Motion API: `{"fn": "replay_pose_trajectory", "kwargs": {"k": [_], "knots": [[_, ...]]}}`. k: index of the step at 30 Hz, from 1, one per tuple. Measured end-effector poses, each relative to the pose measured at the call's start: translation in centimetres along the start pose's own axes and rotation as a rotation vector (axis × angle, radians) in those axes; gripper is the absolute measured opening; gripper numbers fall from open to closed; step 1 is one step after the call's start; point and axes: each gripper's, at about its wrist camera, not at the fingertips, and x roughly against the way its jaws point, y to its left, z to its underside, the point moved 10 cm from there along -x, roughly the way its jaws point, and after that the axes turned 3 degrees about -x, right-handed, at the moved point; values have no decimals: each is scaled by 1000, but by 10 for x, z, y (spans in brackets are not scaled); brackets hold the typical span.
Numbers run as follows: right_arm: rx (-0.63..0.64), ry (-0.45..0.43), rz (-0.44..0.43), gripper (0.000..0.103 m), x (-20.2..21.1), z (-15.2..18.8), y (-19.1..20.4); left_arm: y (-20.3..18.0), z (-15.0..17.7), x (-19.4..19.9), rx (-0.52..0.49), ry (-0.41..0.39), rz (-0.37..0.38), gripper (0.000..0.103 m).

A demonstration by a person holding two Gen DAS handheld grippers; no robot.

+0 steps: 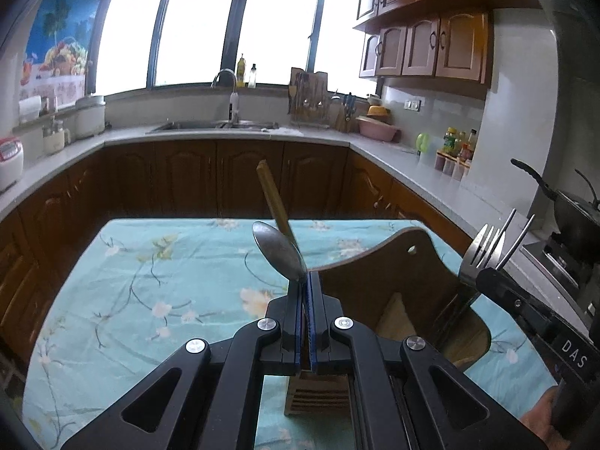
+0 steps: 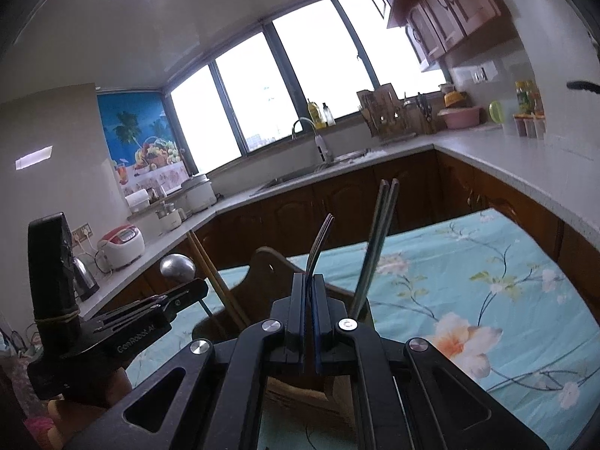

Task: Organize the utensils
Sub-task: 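Open both tools to drop the spoon and fork into the holder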

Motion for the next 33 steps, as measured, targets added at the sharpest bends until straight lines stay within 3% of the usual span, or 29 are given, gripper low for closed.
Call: {"fn": "replay_pose_trajectory", "kwargs": {"k": [17,21,24,26,33], "knots": [[-42,34,-10,8,-1,1,-7,11,-16,-6,46,22,31,2],[-49,40,-14,9,-2,1,-7,9,-13,-4,55,24,35,10],[-56,41,-16,21,-1,0,-7,6,-12,-3,52,13,27,22],[-59,35,-18,32,1,0,-7,4,-11,-1,48,6,30,22],[-67,30,-17,35,5,0,-7,3,-9,5,53,5,32,25]]}}
